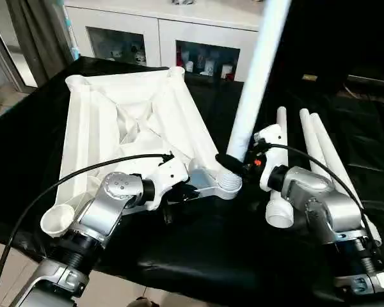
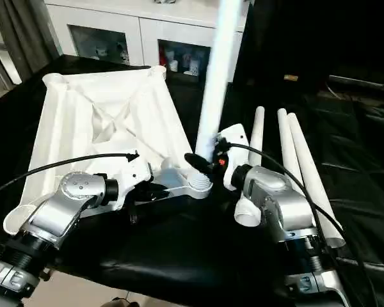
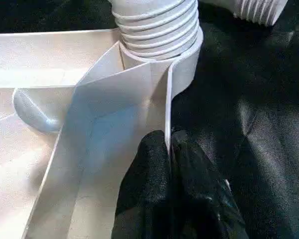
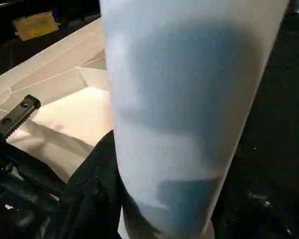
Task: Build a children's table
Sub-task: Insert table leg to table base
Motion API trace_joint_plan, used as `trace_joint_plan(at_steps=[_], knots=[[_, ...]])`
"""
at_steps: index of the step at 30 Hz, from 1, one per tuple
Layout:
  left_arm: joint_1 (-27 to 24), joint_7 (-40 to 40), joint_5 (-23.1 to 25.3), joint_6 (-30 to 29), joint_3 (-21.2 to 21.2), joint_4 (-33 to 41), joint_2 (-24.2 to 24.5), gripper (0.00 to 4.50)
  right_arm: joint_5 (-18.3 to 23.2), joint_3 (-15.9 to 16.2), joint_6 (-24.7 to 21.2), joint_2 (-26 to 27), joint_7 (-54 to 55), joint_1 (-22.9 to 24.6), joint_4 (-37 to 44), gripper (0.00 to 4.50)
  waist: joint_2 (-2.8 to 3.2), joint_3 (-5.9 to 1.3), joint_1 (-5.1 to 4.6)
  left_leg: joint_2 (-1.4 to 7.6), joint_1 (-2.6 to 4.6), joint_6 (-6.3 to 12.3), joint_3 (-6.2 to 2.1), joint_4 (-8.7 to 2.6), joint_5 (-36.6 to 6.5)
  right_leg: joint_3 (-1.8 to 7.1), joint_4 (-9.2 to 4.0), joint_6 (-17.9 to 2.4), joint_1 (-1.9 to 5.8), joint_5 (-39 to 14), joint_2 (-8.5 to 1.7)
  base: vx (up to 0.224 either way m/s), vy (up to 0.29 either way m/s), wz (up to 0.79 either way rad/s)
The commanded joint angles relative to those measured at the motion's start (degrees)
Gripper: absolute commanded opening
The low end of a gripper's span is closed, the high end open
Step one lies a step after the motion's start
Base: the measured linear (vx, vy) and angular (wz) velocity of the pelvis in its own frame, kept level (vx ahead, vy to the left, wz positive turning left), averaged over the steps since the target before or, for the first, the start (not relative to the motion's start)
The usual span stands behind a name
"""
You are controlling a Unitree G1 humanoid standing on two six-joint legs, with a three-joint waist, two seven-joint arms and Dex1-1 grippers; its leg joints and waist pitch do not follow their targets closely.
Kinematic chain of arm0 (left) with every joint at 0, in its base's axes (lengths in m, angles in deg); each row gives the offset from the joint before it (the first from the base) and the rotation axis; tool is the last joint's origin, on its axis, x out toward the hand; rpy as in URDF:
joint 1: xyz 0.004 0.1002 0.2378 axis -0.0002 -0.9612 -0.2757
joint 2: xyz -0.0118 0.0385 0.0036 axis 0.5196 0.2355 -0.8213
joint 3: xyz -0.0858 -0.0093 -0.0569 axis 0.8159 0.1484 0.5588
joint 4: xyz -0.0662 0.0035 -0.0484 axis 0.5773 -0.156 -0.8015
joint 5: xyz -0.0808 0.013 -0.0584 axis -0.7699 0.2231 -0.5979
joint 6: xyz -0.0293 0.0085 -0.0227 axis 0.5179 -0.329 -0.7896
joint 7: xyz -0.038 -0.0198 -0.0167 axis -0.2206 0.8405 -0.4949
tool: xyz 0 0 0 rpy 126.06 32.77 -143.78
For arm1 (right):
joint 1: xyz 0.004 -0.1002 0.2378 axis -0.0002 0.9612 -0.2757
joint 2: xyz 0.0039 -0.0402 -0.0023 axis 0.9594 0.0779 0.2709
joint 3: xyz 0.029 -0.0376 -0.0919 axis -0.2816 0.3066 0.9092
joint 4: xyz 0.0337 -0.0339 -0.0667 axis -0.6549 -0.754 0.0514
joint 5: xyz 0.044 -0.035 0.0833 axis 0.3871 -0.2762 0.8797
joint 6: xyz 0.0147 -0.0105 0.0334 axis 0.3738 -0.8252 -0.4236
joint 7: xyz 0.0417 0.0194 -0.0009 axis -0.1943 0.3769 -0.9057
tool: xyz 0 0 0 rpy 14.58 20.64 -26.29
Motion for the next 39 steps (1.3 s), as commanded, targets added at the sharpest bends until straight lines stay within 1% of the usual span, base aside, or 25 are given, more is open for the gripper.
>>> trace_joint_plan(at_steps=[1,4,5,9,11,14,15,17,18,19,20,21,24,26,27,28,29,30,31,33,34,35,39], knots=[[-0.25,0.53,-0.67,0.29,0.4,2.71,0.2,0.0,-1.34,1.35,0.42,0.03,-0.48,-0.07,-2.14,1.9,-0.57,-4.05,0.67,3.47,1.3,2.83,-0.95,-3.73,-7.52,1.55,-3.51,-15.65,2.63,-0.71,-3.64,0.0,0.0,0.0],[-0.31,0.53,-0.82,-0.03,0.29,3.05,0.23,0.0,-1.31,1.15,1.2,0.16,-0.97,-0.08,-3.1,1.9,-0.64,-4.0,0.67,3.48,1.32,2.94,-0.94,-3.71,-7.81,1.56,-3.56,-15.84,2.61,-1.1,-3.69,0.0,0.0,0.0],[-0.33,0.54,-0.85,-0.19,0.28,3.2,0.25,0.0,-0.83,0.64,1.43,0.3,-1.34,0.21,-3.27,1.9,-0.65,-3.97,0.67,3.5,1.32,2.79,-0.97,-3.77,-8.28,1.54,-3.62,-15.68,2.62,-2.08,-3.67,0.0,0.0,0.0],[-0.16,0.72,-0.78,-0.33,0.51,3.08,0.28,0.0,1.13,-1.98,1.88,0.79,-1.79,1.9,-3.16,1.9,-0.53,-4.09,0.78,3.53,1.34,3.02,-1.0,-3.69,-7.65,1.57,-3.48,-15.72,2.66,-1.04,-3.69,0.0,0.0,0.0],[0.0,0.91,-0.82,-0.33,0.7,2.89,0.25,0.0,1.74,-3.43,2.41,1.05,-0.95,3.29,-2.83,1.9,-0.51,-4.16,0.9,3.5,1.36,3.41,-0.95,-3.61,-7.08,1.55,-3.39,-15.99,2.68,0.38,-3.64,0.0,0.0,0.0],[0.25,1.12,-0.96,-0.28,0.94,2.55,0.17,0.0,3.28,-5.61,2.87,1.85,0.19,5.49,-1.98,1.9,-0.41,-4.2,0.99,3.52,1.37,3.57,-0.97,-3.63,-7.05,1.51,-3.37,-16.2,2.66,0.77,-3.61,0.0,0.0,0.0],[0.3,1.15,-0.99,-0.27,0.97,2.48,0.14,0.0,3.47,-5.93,3.13,2.02,0.38,6.05,-1.75,1.9,-0.41,-4.16,0.99,3.53,1.37,3.52,-0.97,-3.65,-7.3,1.51,-3.41,-16.22,2.63,0.47,-3.61,0.0,0.0,0.0],[0.41,1.1,-1.07,-0.25,1.01,2.36,0.13,0.0,3.81,-6.71,3.84,2.62,0.99,7.8,-1.0,1.9,-0.06,-4.2,1.1,3.54,1.45,2.97,-1.04,-3.72,-8.42,1.5,-3.52,-16.13,2.63,-0.66,-3.63,0.0,0.0,0.0],[0.42,1.1,-1.08,-0.25,1.01,2.35,0.13,0.0,3.84,-6.77,3.88,2.69,1.02,7.96,-0.91,1.9,-0.06,-4.2,1.1,3.54,1.45,2.97,-1.04,-3.72,-8.42,1.5,-3.52,-16.13,2.63,-0.66,-3.63,0.0,0.0,0.0],[0.53,1.05,-1.09,-0.18,1.01,2.23,0.16,0.0,3.77,-7.04,4.45,3.17,1.38,9.24,-0.21,1.9,0.12,-4.18,1.19,3.56,1.51,2.53,-1.05,-3.8,-9.08,1.54,-3.63,-15.75,2.54,-1.18,-3.56,0.0,0.0,0.0],[0.63,1.02,-1.09,-0.09,1.01,2.08,0.19,0.0,3.65,-7.08,4.87,3.47,1.54,9.98,0.21,1.9,0.03,-4.19,1.21,3.58,1.51,2.32,-1.09,-3.86,-9.25,1.5,-3.58,-15.76,2.54,-1.09,-3.56,0.0,0.0,0.0],[0.63,1.02,-1.09,-0.09,1.01,2.08,0.19,0.0,3.65,-7.08,4.88,3.47,1.54,9.99,0.22,1.9,0.27,-4.17,1.29,3.56,1.52,2.15,-1.11,-3.88,-9.45,1.51,-3.6,-15.76,2.5,-1.18,-3.58,0.0,0.0,0.0],[1.0,1.05,-1.02,0.21,0.96,1.48,0.19,0.0,2.19,-6.32,7.75,3.85,2.27,11.95,1.48,1.9,0.27,-4.15,1.51,3.58,1.58,1.64,-1.09,-3.94,-10.19,1.56,-3.7,-15.34,2.44,-1.34,-3.53,0.0,0.0,0.0],[1.35,0.99,-0.94,0.44,0.87,0.95,0.15,0.0,0.95,-5.61,9.91,4.09,3.16,13.57,2.95,1.9,0.59,-4.18,1.7,3.6,1.61,1.06,-1.15,-4.01,-10.76,1.56,-3.74,-14.93,2.38,-1.27,-3.49,0.0,0.0,0.0],[1.35,0.99,-0.94,0.44,0.87,0.95,0.15,0.0,0.95,-5.61,9.91,4.09,3.16,13.57,2.95,1.9,0.49,-4.2,1.73,3.57,1.61,0.96,-1.21,-4.07,-10.88,1.52,-3.66,-14.92,2.48,-0.9,-3.47,0.0,0.0,0.0],[1.48,0.92,-0.84,0.57,0.75,0.74,0.17,0.0,0.37,-5.2,10.48,3.99,3.44,14.04,3.53,1.9,0.85,-4.16,1.73,3.54,1.6,0.84,-1.25,-4.08,-11.09,1.54,-3.64,-14.91,2.41,-1.02,-3.46,0.0,0.0,0.0],[1.69,0.77,-0.72,0.77,0.51,0.38,0.13,0.0,-1.06,-3.76,10.52,3.25,3.5,14.86,5.35,1.9,0.89,-4.09,1.7,3.5,1.64,0.54,-1.23,-4.15,-11.87,1.55,-3.85,-14.63,2.36,-1.62,-3.37,0.0,0.0,0.0],[1.7,0.75,-0.71,0.79,0.49,0.35,0.12,0.0,-1.18,-3.65,10.52,3.2,3.5,14.92,5.5,1.9,0.89,-4.09,1.7,3.5,1.64,0.54,-1.23,-4.15,-11.87,1.55,-3.85,-14.63,2.36,-1.62,-3.37,0.0,0.0,0.0],[1.81,0.64,-0.53,0.98,0.19,0.14,0.07,0.0,-2.62,-2.04,9.85,2.1,3.12,15.3,7.08,1.9,0.8,-4.09,1.74,3.47,1.59,0.24,-1.3,-4.22,-12.41,1.57,-3.87,-14.24,2.53,-2.11,-3.38,0.0,0.0,0.0],[1.82,0.61,-0.49,1.02,0.11,0.12,0.06,0.0,-2.97,-1.66,9.73,1.85,3.0,15.39,7.43,1.9,0.79,-4.07,1.68,3.49,1.62,0.15,-1.31,-4.26,-12.71,1.58,-3.89,-14.05,2.49,-2.31,-3.36,0.0,0.0,0.0],[1.76,0.46,-0.47,1.08,-0.04,0.14,0.04,0.0,-3.57,-0.52,9.22,1.14,2.38,15.45,8.44,1.9,0.93,-4.03,1.66,3.5,1.64,-0.04,-1.35,-4.28,-13.51,1.62,-4.04,-14.03,2.45,-3.31,-3.44,0.0,0.0,0.0],[1.76,0.33,-0.41,1.18,-0.22,0.08,0.07,0.0,-3.97,0.15,8.7,0.69,2.24,15.28,8.92,1.9,0.82,-4.07,1.65,3.53,1.65,-0.09,-1.35,-4.27,-13.46,1.65,-3.98,-13.95,2.5,-3.26,-3.41,0.0,0.0,0.0],[1.72,0.13,-0.42,1.34,-0.43,-0.03,0.2,0.0,-4.55,1.33,8.25,-0.04,1.68,14.67,9.17,1.9,0.89,-4.13,1.64,3.52,1.61,0.13,-1.34,-4.18,-12.8,1.65,-3.88,-14.2,2.46,-1.88,-3.41,0.0,0.0,0.0]])
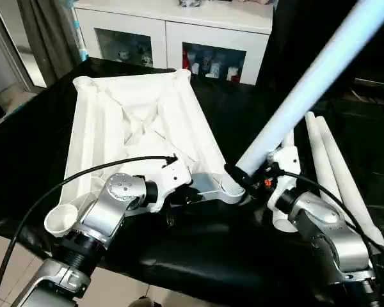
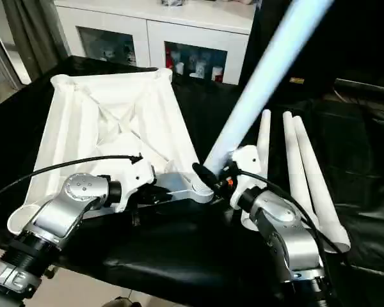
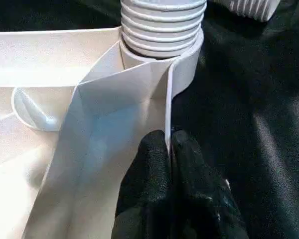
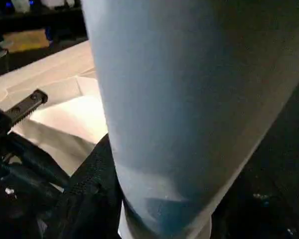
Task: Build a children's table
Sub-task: Insert table leg to table base
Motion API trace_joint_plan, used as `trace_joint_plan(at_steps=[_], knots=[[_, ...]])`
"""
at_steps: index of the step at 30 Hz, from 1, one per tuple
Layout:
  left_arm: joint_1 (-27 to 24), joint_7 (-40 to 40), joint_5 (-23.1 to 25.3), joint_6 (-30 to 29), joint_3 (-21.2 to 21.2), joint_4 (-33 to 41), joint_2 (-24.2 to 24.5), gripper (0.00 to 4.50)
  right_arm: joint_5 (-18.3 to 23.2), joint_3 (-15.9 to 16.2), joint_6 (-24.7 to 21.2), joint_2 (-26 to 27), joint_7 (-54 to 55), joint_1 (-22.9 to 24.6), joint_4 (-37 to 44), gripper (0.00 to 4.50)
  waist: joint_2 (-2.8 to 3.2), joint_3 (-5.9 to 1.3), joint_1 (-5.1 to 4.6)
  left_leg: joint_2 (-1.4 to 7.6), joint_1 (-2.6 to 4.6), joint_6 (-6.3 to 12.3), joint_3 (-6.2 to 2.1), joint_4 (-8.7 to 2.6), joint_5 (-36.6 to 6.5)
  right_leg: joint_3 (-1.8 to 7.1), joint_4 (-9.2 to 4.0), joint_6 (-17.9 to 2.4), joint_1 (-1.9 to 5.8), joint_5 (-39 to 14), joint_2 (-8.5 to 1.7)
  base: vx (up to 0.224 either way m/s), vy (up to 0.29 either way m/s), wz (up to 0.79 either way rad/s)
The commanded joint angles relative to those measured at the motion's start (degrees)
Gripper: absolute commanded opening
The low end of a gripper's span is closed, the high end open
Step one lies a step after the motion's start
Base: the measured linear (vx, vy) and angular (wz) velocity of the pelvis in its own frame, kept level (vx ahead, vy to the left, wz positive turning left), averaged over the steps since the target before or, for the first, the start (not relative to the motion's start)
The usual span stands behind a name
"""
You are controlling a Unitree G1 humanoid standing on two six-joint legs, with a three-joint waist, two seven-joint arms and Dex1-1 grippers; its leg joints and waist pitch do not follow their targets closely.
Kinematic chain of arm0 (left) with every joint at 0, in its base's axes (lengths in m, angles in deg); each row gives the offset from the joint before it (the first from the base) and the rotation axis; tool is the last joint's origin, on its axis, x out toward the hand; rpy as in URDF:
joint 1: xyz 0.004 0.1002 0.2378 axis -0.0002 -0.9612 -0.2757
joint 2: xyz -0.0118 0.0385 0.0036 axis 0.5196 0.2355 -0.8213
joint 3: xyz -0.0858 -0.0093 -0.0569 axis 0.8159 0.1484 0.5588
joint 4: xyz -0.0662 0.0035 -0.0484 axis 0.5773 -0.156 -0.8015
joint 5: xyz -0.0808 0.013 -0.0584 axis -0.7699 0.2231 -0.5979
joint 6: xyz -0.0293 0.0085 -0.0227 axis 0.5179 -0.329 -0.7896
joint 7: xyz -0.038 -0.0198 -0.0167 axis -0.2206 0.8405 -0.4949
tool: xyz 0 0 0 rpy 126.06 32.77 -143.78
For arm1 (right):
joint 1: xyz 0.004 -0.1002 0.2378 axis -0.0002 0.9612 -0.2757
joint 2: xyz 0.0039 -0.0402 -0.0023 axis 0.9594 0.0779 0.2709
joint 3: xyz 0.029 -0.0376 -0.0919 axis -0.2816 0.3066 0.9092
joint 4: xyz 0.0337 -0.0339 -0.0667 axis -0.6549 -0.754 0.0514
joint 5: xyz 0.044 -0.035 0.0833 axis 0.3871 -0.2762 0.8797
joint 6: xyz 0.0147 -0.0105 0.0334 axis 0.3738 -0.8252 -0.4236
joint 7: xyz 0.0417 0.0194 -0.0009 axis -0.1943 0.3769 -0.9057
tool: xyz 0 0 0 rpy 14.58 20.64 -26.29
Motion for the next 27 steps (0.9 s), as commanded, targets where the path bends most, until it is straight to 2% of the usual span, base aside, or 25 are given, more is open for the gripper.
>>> trace_joint_plan(at_steps=[1,6,10,12,21,24,25,27], knots=[[1.49,0.85,-0.09,1.24,0.73,0.2,0.63,0.0,-1.1,1.96,-2.87,-0.96,-1.46,0.96,-0.93,1.9,0.32,-3.97,0.1,3.49,1.51,0.27,-1.3,-4.21,-12.61,1.63,-3.89,-14.21,2.42,-1.66,-3.4,0.0,0.0,0.0],[1.48,0.69,-0.05,1.43,0.6,0.05,0.72,0.0,-1.21,2.4,-3.3,-1.52,-2.29,-0.22,-1.64,1.9,0.35,-3.96,0.13,3.52,1.5,0.74,-1.32,-4.16,-12.25,1.62,-3.81,-14.51,2.43,-1.71,-3.47,0.0,0.0,0.0],[1.47,0.12,-0.03,1.36,0.15,0.45,0.49,0.0,-1.22,2.48,-3.04,-1.73,-3.75,-3.47,-5.56,1.9,0.19,-3.85,-0.01,3.48,1.41,0.68,-1.29,-4.16,-12.52,1.66,-3.93,-14.61,2.47,-3.11,-3.58,0.0,0.0,0.0],[1.58,-0.08,-0.04,1.39,0.02,0.6,0.43,0.0,-1.5,2.61,-2.37,-2.0,-4.67,-4.45,-7.8,1.9,-0.11,-3.86,-0.08,3.52,1.45,0.83,-1.25,-4.11,-12.36,1.64,-3.89,-14.66,2.43,-3.23,-3.57,0.0,0.0,0.0],[1.64,-3.15,-0.63,2.94,-1.07,1.2,1.14,0.0,-1.87,2.08,-0.95,-1.62,-6.29,-7.35,-13.16,1.9,0.01,-3.82,-0.49,3.48,1.36,1.34,-1.26,-4.08,-11.92,1.58,-3.87,-15.08,2.45,-3.07,-3.59,0.0,0.0,0.0],[1.72,-3.4,-0.6,3.0,-1.1,1.33,1.2,0.0,-0.89,2.11,0.82,-1.64,-9.43,-7.67,-14.7,1.9,-0.25,-3.7,-0.75,3.51,1.36,1.42,-1.19,-4.08,-12.77,1.6,-4.03,-15.3,2.39,-4.22,-3.63,0.0,0.0,0.0],[1.75,-3.42,-0.58,3.04,-1.1,1.31,1.22,0.0,-0.68,2.21,1.08,-1.81,-10.1,-7.52,-14.77,1.9,-0.12,-3.75,-0.78,3.56,1.37,1.51,-1.24,-4.08,-12.65,1.6,-3.98,-15.33,2.46,-4.25,-3.69,0.0,0.0,0.0],[1.86,-3.63,-0.57,3.2,-1.1,1.2,1.34,0.0,-0.41,2.71,1.81,-2.41,-11.97,-6.79,-14.75,1.9,-0.21,-3.72,-0.83,3.57,1.37,1.81,-1.22,-4.06,-12.19,1.57,-3.93,-15.42,2.41,-3.58,-3.57,0.0,0.0,0.0]])
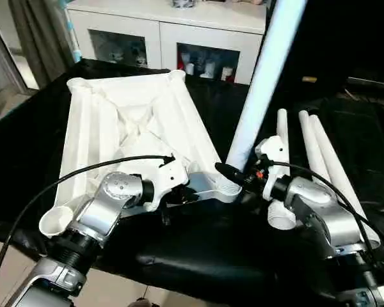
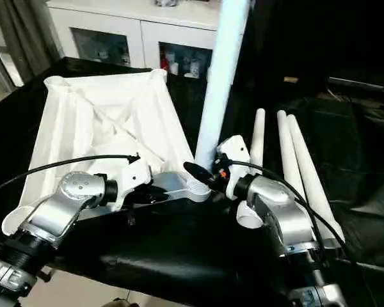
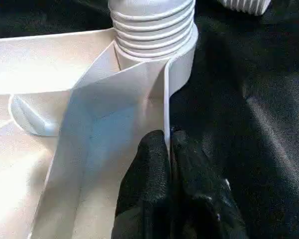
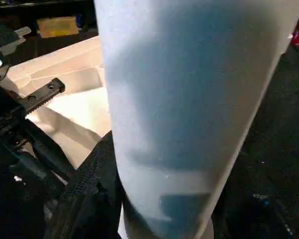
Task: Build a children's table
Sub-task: Insert table leg to table base
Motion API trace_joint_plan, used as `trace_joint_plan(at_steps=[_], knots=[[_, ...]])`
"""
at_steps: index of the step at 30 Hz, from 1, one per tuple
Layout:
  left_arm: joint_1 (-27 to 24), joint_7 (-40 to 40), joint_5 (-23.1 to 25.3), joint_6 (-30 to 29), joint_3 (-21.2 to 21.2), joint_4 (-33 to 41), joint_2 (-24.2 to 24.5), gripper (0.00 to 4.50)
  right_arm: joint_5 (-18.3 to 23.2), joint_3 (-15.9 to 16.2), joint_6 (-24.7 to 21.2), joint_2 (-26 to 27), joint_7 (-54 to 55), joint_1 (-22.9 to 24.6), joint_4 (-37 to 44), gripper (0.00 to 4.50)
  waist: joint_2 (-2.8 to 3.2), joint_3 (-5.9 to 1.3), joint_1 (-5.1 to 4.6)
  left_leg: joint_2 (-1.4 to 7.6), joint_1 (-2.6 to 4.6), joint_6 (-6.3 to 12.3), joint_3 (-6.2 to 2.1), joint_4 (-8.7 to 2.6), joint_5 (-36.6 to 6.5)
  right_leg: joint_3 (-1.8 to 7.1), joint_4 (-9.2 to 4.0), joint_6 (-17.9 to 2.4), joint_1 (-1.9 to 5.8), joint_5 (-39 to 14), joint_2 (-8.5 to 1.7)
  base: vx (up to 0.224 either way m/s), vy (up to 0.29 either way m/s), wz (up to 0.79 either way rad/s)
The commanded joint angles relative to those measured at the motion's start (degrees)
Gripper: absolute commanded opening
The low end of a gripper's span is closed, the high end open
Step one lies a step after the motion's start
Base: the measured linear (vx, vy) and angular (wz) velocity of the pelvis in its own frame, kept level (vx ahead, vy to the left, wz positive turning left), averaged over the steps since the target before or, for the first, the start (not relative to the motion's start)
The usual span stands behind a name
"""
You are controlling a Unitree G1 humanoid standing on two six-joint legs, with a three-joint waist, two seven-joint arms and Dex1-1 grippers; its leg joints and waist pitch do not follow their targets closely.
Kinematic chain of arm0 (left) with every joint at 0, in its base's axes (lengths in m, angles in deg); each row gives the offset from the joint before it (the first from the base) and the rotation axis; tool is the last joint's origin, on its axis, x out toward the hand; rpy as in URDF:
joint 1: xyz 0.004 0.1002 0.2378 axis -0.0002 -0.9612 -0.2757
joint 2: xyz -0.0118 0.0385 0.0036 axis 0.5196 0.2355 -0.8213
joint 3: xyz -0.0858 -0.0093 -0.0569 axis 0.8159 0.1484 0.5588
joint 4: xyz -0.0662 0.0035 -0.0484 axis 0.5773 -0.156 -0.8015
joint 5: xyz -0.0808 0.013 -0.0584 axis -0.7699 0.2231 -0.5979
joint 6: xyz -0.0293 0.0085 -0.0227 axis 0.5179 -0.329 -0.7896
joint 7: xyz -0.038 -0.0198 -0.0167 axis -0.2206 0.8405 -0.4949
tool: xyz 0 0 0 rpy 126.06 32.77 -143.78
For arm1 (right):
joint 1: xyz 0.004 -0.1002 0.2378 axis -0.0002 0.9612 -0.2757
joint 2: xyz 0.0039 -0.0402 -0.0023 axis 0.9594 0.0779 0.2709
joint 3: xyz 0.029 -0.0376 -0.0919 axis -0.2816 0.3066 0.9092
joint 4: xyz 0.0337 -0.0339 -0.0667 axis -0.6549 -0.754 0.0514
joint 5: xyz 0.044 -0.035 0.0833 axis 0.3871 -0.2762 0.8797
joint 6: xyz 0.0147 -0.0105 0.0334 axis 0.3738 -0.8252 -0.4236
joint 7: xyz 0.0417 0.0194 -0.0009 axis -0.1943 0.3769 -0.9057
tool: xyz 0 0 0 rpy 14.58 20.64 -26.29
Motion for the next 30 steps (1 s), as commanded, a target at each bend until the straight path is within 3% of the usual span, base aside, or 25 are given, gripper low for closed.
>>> trace_joint_plan(at_steps=[1,5,10,13,27,29,30], knots=[[1.54,-2.12,-0.84,2.08,-0.74,1.34,-0.16,0.0,-0.21,1.64,-0.83,-0.97,-2.49,2.14,-2.89,1.9,-0.13,-3.75,0.53,3.53,1.35,2.15,-1.18,-4.08,-11.78,1.6,-3.94,-15.39,2.43,-2.99,-3.62,0.0,0.0,0.0],[1.91,-3.2,-1.02,3.03,-0.92,0.94,0.48,0.0,-0.12,2.4,1.49,-2.03,-6.3,3.6,-3.19,1.89,-0.02,-3.63,0.91,3.58,1.38,2.8,-1.14,-4.08,-11.56,1.6,-3.96,-15.52,2.32,-2.62,-3.64,0.0,0.0,0.0],[2.25,-5.03,-1.09,3.96,-1.27,0.52,1.41,0.0,-1.5,4.08,4.41,-3.81,-10.36,4.52,-4.07,1.89,0.08,-3.35,1.34,3.73,1.61,1.51,-1.27,-4.5,-15.09,1.64,-4.42,-14.84,2.03,-7.49,-3.64,0.0,0.0,0.0],[2.24,-6.39,-1.41,4.18,-1.36,0.69,1.8,0.0,-2.2,4.85,5.19,-4.53,-11.71,4.72,-4.79,1.89,0.04,-3.39,1.38,3.72,1.56,1.45,-1.29,-4.52,-15.15,1.68,-4.36,-14.85,2.08,-6.75,-3.69,0.0,0.0,0.0],[2.41,-7.45,-1.52,4.2,-0.86,0.11,2.45,0.0,-2.74,4.18,6.78,-3.88,-11.8,4.35,-8.83,1.89,0.09,-2.99,1.25,3.78,1.7,0.4,-1.44,-5.0,-18.44,1.73,-4.81,-14.29,1.73,-11.26,-3.71,0.0,0.0,0.0],[2.83,-6.28,-1.27,3.71,-0.46,-0.42,2.03,0.0,-3.97,3.91,7.3,-3.38,-9.45,3.76,-10.2,1.89,0.13,-2.9,1.19,3.75,1.76,-0.03,-1.45,-5.08,-19.54,1.77,-4.95,-14.01,1.6,-12.68,-3.73,0.0,0.0,0.0],[3.27,-5.0,-1.04,3.14,-0.04,-0.98,1.5,0.0,-5.49,3.4,8.17,-2.62,-6.18,2.86,-12.25,1.89,0.16,-2.62,1.06,3.7,1.92,-0.89,-1.53,-5.28,-21.64,1.79,-5.23,-13.41,1.29,-15.97,-3.73,0.0,0.0,0.0]])
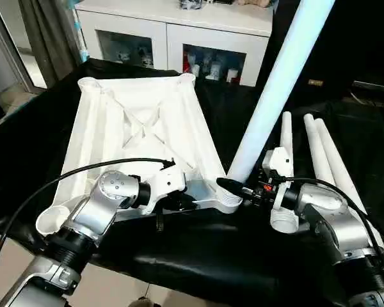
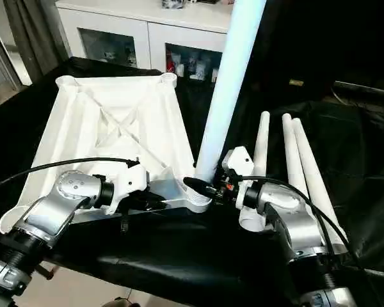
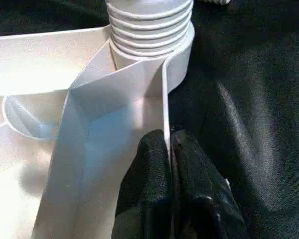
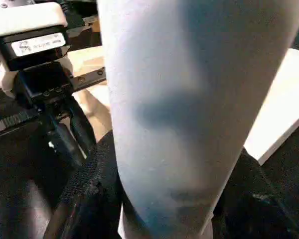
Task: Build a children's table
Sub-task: Insert table leg to table base
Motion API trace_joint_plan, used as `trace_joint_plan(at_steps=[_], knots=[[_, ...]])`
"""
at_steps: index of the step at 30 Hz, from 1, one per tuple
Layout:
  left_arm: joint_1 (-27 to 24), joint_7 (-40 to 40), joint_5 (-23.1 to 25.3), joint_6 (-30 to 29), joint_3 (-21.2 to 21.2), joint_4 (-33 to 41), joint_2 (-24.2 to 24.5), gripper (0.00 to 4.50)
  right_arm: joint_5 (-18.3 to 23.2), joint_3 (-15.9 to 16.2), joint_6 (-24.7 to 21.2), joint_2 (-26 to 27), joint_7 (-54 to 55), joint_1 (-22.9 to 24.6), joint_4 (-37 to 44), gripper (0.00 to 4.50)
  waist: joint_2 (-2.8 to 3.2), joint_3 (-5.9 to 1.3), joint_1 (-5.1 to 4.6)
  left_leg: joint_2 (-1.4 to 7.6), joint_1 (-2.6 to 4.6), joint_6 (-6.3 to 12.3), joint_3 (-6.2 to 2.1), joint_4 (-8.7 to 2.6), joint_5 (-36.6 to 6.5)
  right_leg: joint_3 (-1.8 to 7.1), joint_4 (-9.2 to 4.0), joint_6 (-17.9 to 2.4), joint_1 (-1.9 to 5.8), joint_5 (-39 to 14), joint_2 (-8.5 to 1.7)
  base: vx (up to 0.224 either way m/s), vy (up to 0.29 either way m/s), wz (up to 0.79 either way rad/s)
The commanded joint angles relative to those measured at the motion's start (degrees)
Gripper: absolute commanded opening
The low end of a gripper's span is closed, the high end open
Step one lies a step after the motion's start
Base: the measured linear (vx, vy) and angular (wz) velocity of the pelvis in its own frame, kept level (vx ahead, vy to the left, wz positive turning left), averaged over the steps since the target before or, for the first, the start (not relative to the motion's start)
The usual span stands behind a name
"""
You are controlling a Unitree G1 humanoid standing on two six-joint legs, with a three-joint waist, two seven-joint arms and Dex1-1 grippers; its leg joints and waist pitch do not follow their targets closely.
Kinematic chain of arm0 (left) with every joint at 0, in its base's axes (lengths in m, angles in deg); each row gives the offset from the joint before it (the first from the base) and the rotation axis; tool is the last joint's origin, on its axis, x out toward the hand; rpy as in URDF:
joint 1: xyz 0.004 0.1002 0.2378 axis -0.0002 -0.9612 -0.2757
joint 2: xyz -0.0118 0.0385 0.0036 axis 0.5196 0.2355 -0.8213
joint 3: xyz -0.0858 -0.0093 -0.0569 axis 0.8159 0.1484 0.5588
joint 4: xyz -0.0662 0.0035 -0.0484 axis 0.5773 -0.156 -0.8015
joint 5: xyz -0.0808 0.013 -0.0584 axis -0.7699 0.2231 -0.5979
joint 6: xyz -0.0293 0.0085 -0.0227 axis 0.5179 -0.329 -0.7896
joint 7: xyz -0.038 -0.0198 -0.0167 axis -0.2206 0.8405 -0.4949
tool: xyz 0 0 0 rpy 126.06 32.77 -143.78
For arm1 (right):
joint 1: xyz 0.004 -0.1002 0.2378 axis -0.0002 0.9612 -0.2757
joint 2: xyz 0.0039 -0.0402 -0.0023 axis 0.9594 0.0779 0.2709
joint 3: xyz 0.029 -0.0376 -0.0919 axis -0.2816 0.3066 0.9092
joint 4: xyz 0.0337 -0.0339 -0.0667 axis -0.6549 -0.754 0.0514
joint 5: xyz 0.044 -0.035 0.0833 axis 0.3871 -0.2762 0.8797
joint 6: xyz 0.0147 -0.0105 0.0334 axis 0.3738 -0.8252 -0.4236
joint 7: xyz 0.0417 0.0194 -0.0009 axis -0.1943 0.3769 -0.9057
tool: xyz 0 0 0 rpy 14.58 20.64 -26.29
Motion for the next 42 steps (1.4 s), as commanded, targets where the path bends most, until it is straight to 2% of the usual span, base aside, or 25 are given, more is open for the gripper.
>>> trace_joint_plan(at_steps=[1,4,5,6,7,8,9,10,11,12,13,15,16,17,19,20,23,24,27,30,33,37,42], knots=[[2.82,2.01,-0.29,-0.32,1.41,0.4,-1.0,0.0,-6.81,1.34,-1.22,0.59,7.75,0.73,-9.43,1.89,0.21,-2.49,-0.27,3.65,1.52,-1.29,-1.61,-5.33,-22.67,1.79,-5.29,-13.09,0.89,-17.63,-3.79,0.0,0.0,0.0],[3.72,4.54,-0.13,-2.11,2.2,-0.42,-2.33,0.0,-7.52,-0.41,-1.02,2.89,13.87,-1.1,-12.71,1.89,0.12,-2.31,-0.77,3.58,1.59,-3.14,-2.02,-5.53,-25.82,1.75,-5.78,-11.23,0.59,-23.99,-4.04,0.0,0.0,0.0],[3.72,4.54,-0.13,-2.11,2.2,-0.42,-2.33,0.0,-7.52,-0.41,-1.02,2.89,13.87,-1.1,-12.71,1.89,0.16,-2.27,-0.93,3.57,1.61,-3.4,-2.11,-5.56,-26.45,1.73,-5.84,-10.91,0.45,-25.0,-4.04,0.0,0.0,0.0],[4.42,5.97,0.02,-3.14,2.59,-1.08,-3.08,0.0,-7.08,-1.34,-1.75,4.31,16.36,-1.98,-13.91,1.89,0.04,-2.25,-1.19,3.54,1.39,-3.52,-2.36,-5.7,-27.23,1.62,-6.01,-10.0,0.66,-26.6,-4.11,0.0,0.0,0.0],[4.42,5.97,0.02,-3.14,2.59,-1.08,-3.08,0.0,-7.08,-1.34,-1.75,4.31,16.36,-1.98,-13.91,1.89,0.16,-2.21,-1.43,3.54,1.47,-3.7,-2.38,-5.73,-28.05,1.65,-6.23,-9.53,0.36,-27.79,-4.14,0.0,0.0,0.0],[4.91,6.98,0.18,-3.77,2.85,-1.53,-3.55,0.0,-6.84,-1.81,-2.21,5.1,17.76,-2.53,-14.63,1.89,0.07,-2.22,-1.57,3.56,1.4,-3.63,-2.52,-5.81,-28.49,1.59,-6.34,-9.06,0.43,-28.16,-4.1,0.0,0.0,0.0],[5.4,7.99,0.33,-4.4,3.1,-1.98,-4.01,0.0,-6.6,-2.28,-2.67,5.9,19.15,-3.08,-15.35,1.89,0.17,-2.24,-1.68,3.55,1.42,-3.66,-2.46,-5.84,-28.5,1.64,-6.31,-9.11,0.28,-27.88,-4.05,0.0,0.0,0.0],[8.04,12.9,1.23,-7.22,4.05,-3.91,-6.48,0.0,-6.15,-4.1,-3.89,9.49,26.59,-6.52,-20.01,1.89,0.15,-2.31,-1.84,3.54,1.47,-3.86,-2.57,-5.93,-28.7,1.49,-6.27,-9.4,0.26,-26.91,-4.0,0.0,0.0,0.0],[8.04,12.9,1.23,-7.22,4.05,-3.91,-6.48,0.0,-6.15,-4.1,-3.89,9.49,26.59,-6.52,-20.01,1.89,0.25,-2.29,-2.13,3.46,1.28,-4.22,-2.62,-6.0,-28.62,1.52,-6.05,-9.85,0.17,-26.34,-3.99,0.0,0.0,0.0],[8.98,14.82,1.64,-8.29,4.35,-4.54,-7.42,0.0,-6.09,-4.82,-4.17,10.73,29.61,-7.87,-21.82,1.89,0.21,-2.39,-2.3,3.43,1.2,-4.81,-2.79,-6.15,-28.88,1.19,-6.11,-9.48,0.48,-25.78,-3.97,0.0,0.0,0.0],[10.2,18.02,2.0,-9.65,4.93,-5.79,-8.84,0.0,-6.2,-5.57,-3.48,11.92,32.94,-9.4,-23.85,1.89,0.21,-2.39,-2.3,3.43,1.2,-4.81,-2.79,-6.15,-28.88,1.19,-6.11,-9.48,0.48,-25.78,-3.97,0.0,0.0,0.0],[11.87,22.66,2.54,-11.47,5.7,-7.94,-10.91,0.0,-6.04,-6.66,-2.47,13.43,36.9,-11.16,-26.02,1.89,-0.02,-2.33,-2.53,3.29,1.47,-4.7,-2.58,-5.99,-29.63,1.25,-6.39,-9.92,-0.01,-24.93,-3.88,0.0,0.0,0.0],[11.87,22.66,2.54,-11.47,5.7,-7.94,-10.91,0.0,-6.04,-6.66,-2.47,13.43,36.9,-11.16,-26.02,1.89,0.06,-2.31,-2.53,3.32,1.67,-4.46,-2.44,-5.88,-29.86,1.38,-6.52,-10.23,-0.17,-23.85,-3.91,0.0,0.0,0.0],[13.08,26.06,3.21,-12.71,6.18,-9.75,-12.42,0.0,-5.93,-7.37,-1.83,14.57,39.83,-12.32,-27.44,1.89,-0.12,-2.25,-2.52,3.32,1.48,-4.02,-2.36,-5.92,-29.41,1.4,-6.58,-10.29,-0.02,-22.81,-3.94,0.0,0.0,0.0],[14.18,30.91,4.2,-14.3,6.95,-11.48,-14.25,0.0,-6.39,-7.82,-1.67,15.77,43.4,-13.05,-28.11,1.89,0.0,-2.29,-2.5,3.31,1.52,-4.07,-2.3,-5.91,-28.76,1.44,-6.41,-10.49,-0.05,-21.52,-3.85,0.0,0.0,0.0],[14.42,32.37,4.48,-14.78,7.21,-11.86,-14.78,0.0,-6.6,-7.88,-1.65,16.09,44.4,-13.18,-28.2,1.89,-0.23,-2.39,-2.37,3.24,1.49,-3.41,-2.07,-5.85,-26.82,1.44,-6.34,-10.98,0.15,-18.57,-3.77,0.0,0.0,0.0],[15.1,36.83,5.43,-16.91,7.3,-12.08,-17.32,0.0,-8.02,-8.95,-1.33,17.6,50.57,-13.95,-29.71,1.89,-0.04,-2.63,-2.2,3.36,1.15,-2.51,-1.87,-5.79,-23.24,1.53,-5.96,-11.48,0.49,-14.49,-3.77,0.0,0.0,0.0],[15.05,39.29,5.54,-17.95,7.46,-11.29,-19.1,0.0,-8.36,-9.53,-1.04,18.43,53.66,-14.51,-31.2,1.89,-0.24,-2.72,-2.23,3.27,1.07,-2.14,-1.78,-5.75,-22.23,1.41,-5.93,-11.64,0.73,-13.41,-3.7,0.0,0.0,0.0],[14.47,40.73,5.39,-19.26,7.3,-9.73,-21.18,0.0,-8.49,-10.11,-0.99,19.25,56.6,-14.93,-32.49,1.89,-0.21,-3.02,-2.09,3.23,1.11,-1.15,-1.52,-5.41,-19.31,1.45,-5.6,-12.3,0.94,-8.97,-3.58,0.0,0.0,0.0],[14.02,41.43,5.2,-20.05,6.91,-9.05,-22.75,0.0,-8.51,-10.53,-0.97,19.98,58.45,-15.25,-33.45,1.89,-0.44,-3.05,-1.79,3.09,0.92,1.04,-1.16,-5.2,-15.47,1.39,-5.54,-13.02,1.32,-5.08,-3.53,0.0,0.0,0.0],[13.72,42.03,5.14,-20.4,6.36,-9.27,-23.78,0.0,-6.54,-12.21,-1.75,21.55,58.72,-15.76,-34.6,1.89,-0.38,-3.0,-1.6,3.18,0.95,1.36,-1.19,-5.34,-15.8,1.31,-5.74,-12.93,1.4,-6.65,-3.59,0.0,0.0,0.0],[13.56,42.32,5.36,-21.03,6.14,-8.87,-23.72,0.0,-7.46,-11.87,-1.31,21.93,58.64,-16.58,-34.97,1.89,-0.19,-2.89,-1.77,3.36,1.19,-0.57,-1.45,-5.77,-19.53,1.17,-6.07,-11.63,1.08,-11.59,-3.46,0.0,0.0,0.0],[13.39,42.38,5.29,-21.41,6.04,-8.63,-23.37,0.0,-8.04,-11.39,-1.12,22.34,58.49,-17.44,-35.24,1.89,-0.13,-2.87,-2.02,3.3,1.18,-1.55,-1.54,-5.91,-21.26,1.22,-6.25,-10.79,0.88,-12.84,-3.49,0.0,0.0,0.0]])
